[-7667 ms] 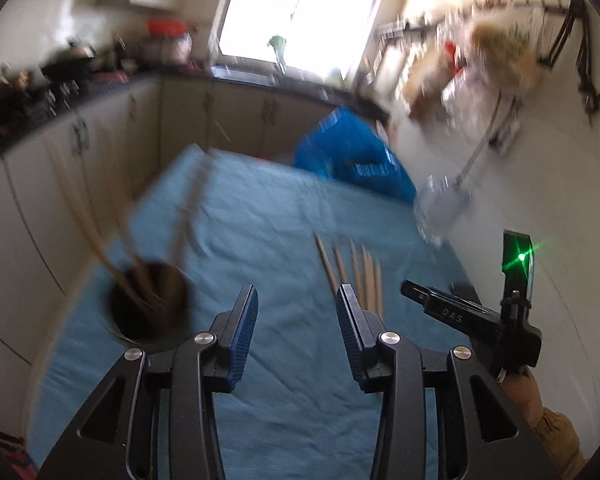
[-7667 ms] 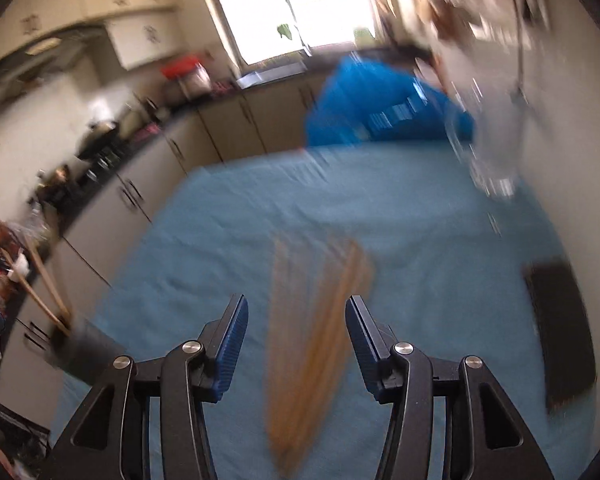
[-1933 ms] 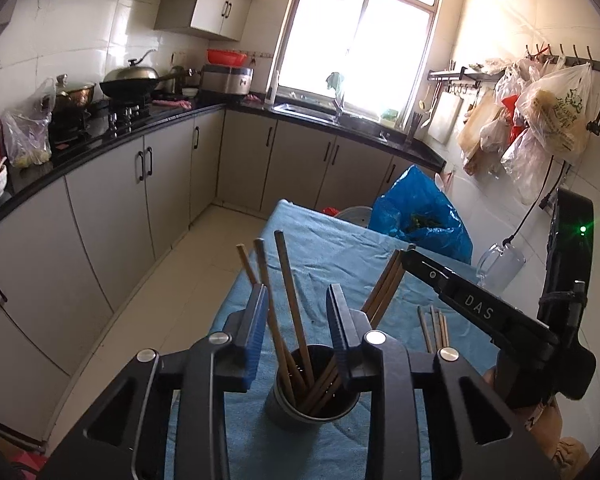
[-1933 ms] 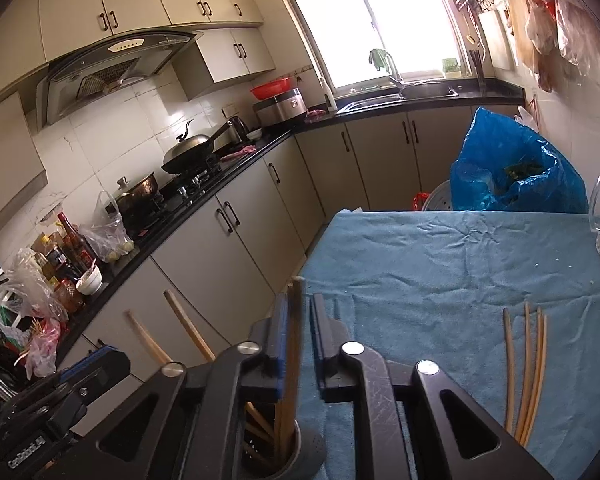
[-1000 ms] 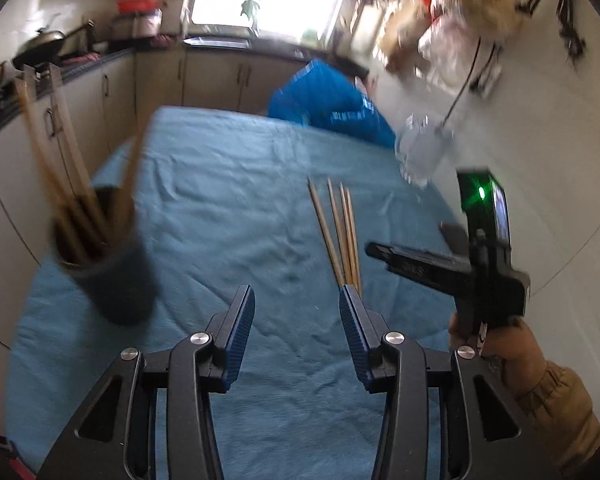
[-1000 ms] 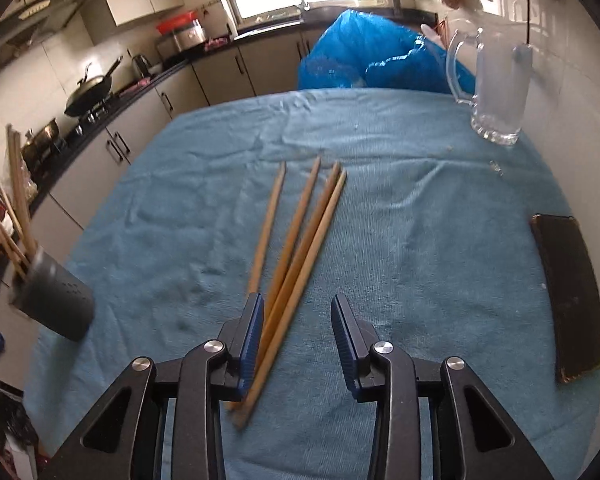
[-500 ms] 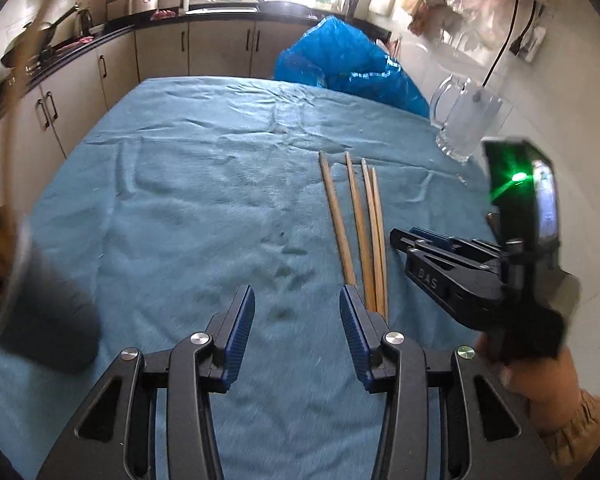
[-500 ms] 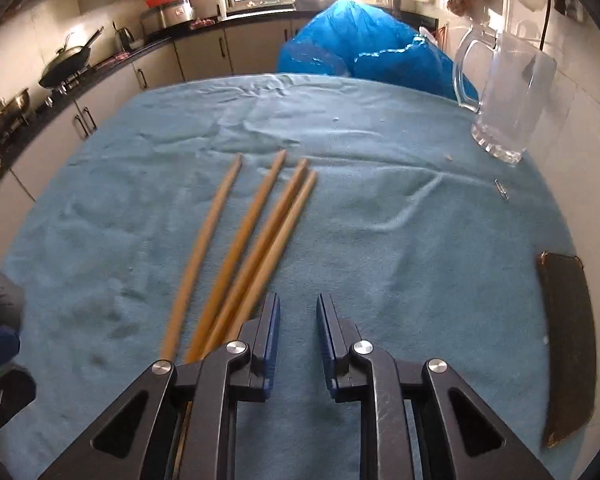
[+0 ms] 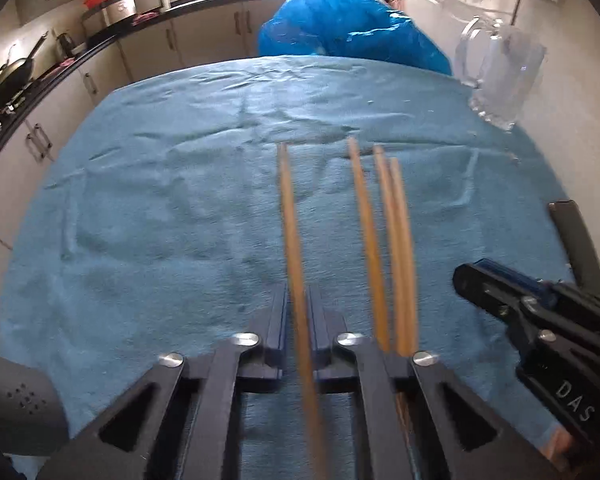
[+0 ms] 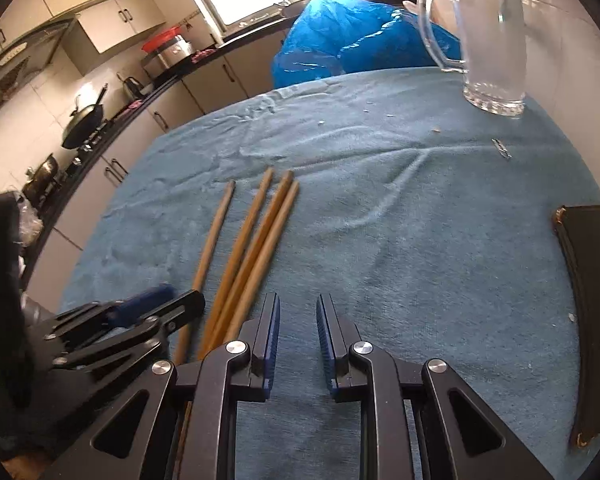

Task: Organize utensils
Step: 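Move both open grippers over the loose chopsticks on the blue towel, then close the left gripper on a wooden chopstick while the right gripper grasps another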

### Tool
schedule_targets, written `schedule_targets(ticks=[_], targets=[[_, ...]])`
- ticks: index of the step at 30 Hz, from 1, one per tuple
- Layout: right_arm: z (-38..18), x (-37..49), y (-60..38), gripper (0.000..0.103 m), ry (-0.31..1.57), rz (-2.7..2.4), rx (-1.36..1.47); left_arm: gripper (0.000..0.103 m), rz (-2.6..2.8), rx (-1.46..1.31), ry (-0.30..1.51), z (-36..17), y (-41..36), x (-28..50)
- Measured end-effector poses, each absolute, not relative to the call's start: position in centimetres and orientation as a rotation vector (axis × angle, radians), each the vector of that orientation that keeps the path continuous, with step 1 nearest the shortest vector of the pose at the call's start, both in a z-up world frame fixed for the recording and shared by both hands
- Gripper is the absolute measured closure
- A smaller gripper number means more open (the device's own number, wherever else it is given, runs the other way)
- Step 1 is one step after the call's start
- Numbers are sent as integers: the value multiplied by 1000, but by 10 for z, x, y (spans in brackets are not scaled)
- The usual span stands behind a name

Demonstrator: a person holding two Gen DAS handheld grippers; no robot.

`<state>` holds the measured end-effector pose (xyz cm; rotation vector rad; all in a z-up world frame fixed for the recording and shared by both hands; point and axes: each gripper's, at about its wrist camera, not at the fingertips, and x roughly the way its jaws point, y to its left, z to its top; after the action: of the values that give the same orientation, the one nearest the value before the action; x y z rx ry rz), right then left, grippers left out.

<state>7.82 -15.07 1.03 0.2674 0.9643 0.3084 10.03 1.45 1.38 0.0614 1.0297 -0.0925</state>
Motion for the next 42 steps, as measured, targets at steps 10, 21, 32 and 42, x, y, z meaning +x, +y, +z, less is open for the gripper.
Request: schedule_targets(ticks=[10,21,32,42], targets=[[8,94,-105,82,976,279,98,96,-138,-73,1053,15,63,43],[9,112,-87,94,1049,123,-16,96,-166,-116,1048,14,71,31],[9,-10,-170,95,1153,146,23,96,-308,-243,1158,12,97,-47],[9,-41,-182,56,1178,157,-56,87,-253,-80,1171,23,84,-61]])
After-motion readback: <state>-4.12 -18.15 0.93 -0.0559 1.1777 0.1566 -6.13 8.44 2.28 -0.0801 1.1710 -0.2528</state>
